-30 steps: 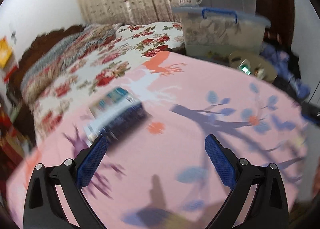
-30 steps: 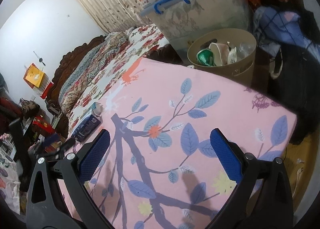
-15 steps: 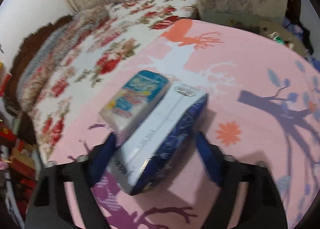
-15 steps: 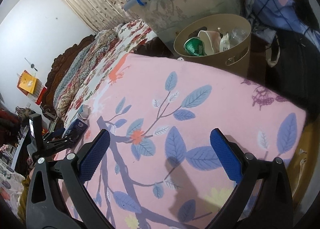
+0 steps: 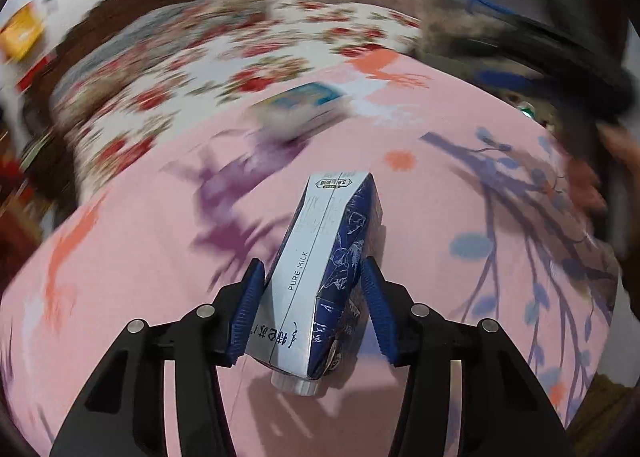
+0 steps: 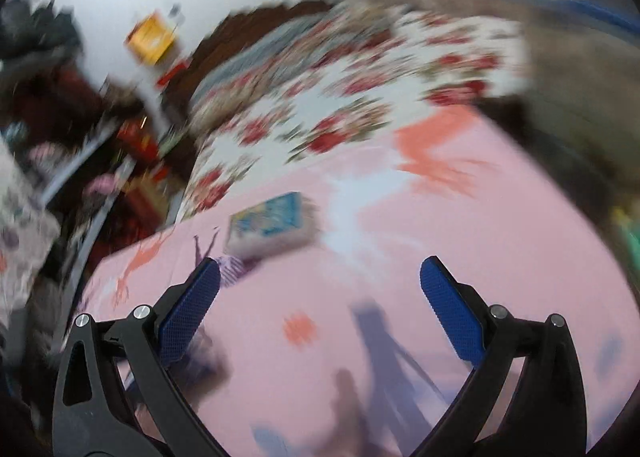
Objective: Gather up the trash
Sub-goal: 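Grasp the blue-white milk carton with the left gripper, then grasp the blue tissue pack with the right gripper beside the held carton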
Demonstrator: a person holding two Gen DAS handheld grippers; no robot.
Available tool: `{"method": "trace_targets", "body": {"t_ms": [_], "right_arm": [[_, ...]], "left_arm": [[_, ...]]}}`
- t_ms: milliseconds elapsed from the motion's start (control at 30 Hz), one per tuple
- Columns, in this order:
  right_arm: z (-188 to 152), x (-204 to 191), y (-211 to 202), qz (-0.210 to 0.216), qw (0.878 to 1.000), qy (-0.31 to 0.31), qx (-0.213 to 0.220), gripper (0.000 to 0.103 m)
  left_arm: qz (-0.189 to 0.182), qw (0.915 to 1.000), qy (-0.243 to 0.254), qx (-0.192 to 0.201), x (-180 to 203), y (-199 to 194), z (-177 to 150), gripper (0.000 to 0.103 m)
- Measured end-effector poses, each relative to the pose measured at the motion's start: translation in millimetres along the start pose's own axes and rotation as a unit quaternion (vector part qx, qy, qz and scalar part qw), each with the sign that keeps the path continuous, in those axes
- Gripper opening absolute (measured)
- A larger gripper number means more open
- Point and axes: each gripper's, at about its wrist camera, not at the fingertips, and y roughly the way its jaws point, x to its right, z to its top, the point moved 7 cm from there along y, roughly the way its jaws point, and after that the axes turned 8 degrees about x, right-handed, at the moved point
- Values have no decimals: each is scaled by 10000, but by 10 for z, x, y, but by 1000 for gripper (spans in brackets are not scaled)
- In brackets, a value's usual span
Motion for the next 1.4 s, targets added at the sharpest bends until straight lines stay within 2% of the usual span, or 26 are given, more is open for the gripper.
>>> {"method": "trace_targets", "body": {"t_ms": [167,300,333,367,400,433,467,500,633,700,800,867,967,1033,1133,1200,1267,1333,1400], "right_arm": [[305,-376,1069,36,9987,-261,-435,99],[351,-516,1755,-243,9915,-541,-1157,96],[285,-524,1864,-303,9871,-640,-1436,87],[218,-500,1905,-318,9832,-683,-1664,70],[124,-498,1924,-268,9794,-689,-1878,69],[88,-514,1859,-159,9802,-680,-1855,68],[22,-563,1786,1,9797,-675,-1890,61],[-59,-589,1690,157,9774,-657,-2002,59],[-550,-685,1004,575,9712,-637,-2223,61],[-817,-739,625,878,9678,-731,-2244,64],[-1189,-810,-8,1401,9629,-1035,-2060,79],[-1317,-743,-366,1356,9695,-1113,-1713,90],[-1352,-586,-718,1316,9793,-822,-1298,92],[-1323,-543,-805,1327,9806,-895,-1131,94],[-1297,-613,-766,1113,9753,-1592,-1049,100],[-1336,-738,-642,1101,9621,-2229,-1124,100],[-1440,-848,-474,1101,9381,-2988,-1363,100],[-1517,-884,-337,1085,9223,-3350,-1594,100],[-1574,-877,-262,1270,9252,-2955,-2016,95]], "left_arm": [[667,9935,-922,91,-324,-452,-455,47],[778,9892,-1242,57,-446,-656,-636,48],[804,9888,-1254,36,-458,-679,-656,50],[806,9886,-1270,38,-468,-692,-665,53],[835,9881,-1293,47,-484,-700,-668,55],[863,9873,-1333,59,-509,-695,-662,61],[847,9867,-1385,78,-541,-693,-658,65],[817,9862,-1433,102,-549,-686,-645,65],[629,9841,-1656,141,-612,-646,-616,70],[598,9833,-1709,162,-623,-647,-622,70],[519,9831,-1752,143,-593,-655,-660,70],[500,9833,-1746,111,-566,-652,-688,72],[500,9837,-1728,36,-533,-639,-726,73],[503,9842,-1699,0,-509,-633,-742,73],[539,9840,-1699,-73,-490,-621,-761,73],[563,9832,-1731,-128,-475,-623,-788,73],[567,9827,-1754,-180,-455,-629,-824,73],[587,9824,-1760,-232,-429,-649,-867,73],[613,9819,-1774,-246,-423,-681,-891,73]]}}
